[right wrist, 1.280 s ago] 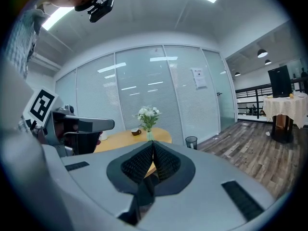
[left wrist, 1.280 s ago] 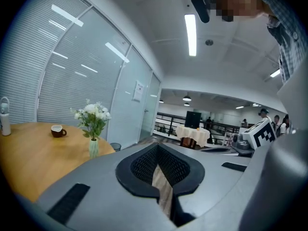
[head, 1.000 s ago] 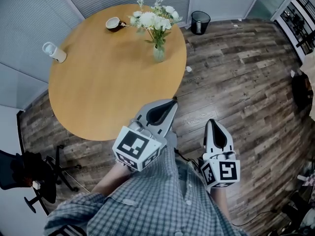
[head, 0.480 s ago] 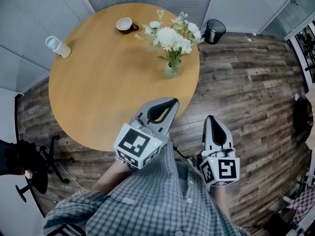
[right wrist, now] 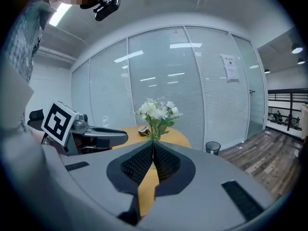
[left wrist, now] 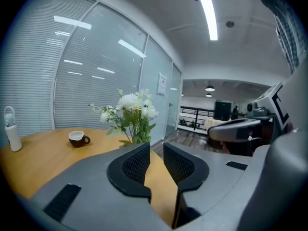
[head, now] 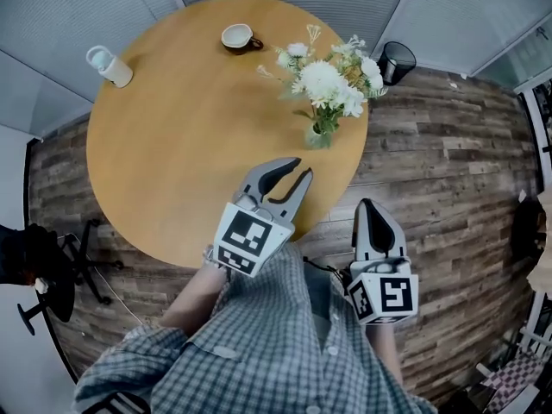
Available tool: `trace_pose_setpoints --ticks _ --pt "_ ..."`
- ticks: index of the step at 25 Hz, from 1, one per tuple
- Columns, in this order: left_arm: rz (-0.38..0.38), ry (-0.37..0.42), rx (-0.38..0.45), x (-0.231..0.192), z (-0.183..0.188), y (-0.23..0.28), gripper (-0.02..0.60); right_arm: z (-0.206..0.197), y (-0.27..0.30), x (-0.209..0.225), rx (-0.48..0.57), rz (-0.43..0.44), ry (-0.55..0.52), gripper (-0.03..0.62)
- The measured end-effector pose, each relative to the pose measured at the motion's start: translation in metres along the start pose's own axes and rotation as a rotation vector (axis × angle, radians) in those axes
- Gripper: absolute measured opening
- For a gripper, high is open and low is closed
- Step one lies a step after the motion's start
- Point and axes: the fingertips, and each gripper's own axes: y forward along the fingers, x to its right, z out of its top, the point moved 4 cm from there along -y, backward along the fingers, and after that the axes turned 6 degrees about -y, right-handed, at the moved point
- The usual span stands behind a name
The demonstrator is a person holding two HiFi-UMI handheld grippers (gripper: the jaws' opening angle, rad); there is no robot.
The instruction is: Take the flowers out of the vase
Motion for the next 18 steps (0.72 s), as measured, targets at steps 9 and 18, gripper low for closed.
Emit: trace_pose_setpoints --ticks 9,18 --pt "0.058 0.087 -0.032 -0.022 -0.024 0.032 0.165 0.004 0.020 0.001 -0.028 0.042 -0.020 0.011" --pt "0.117 0.089 -0.122 -0.043 -0.046 0.067 0.222 0.003 0.049 0.010 -0.059 0.128 -0.047 0.009"
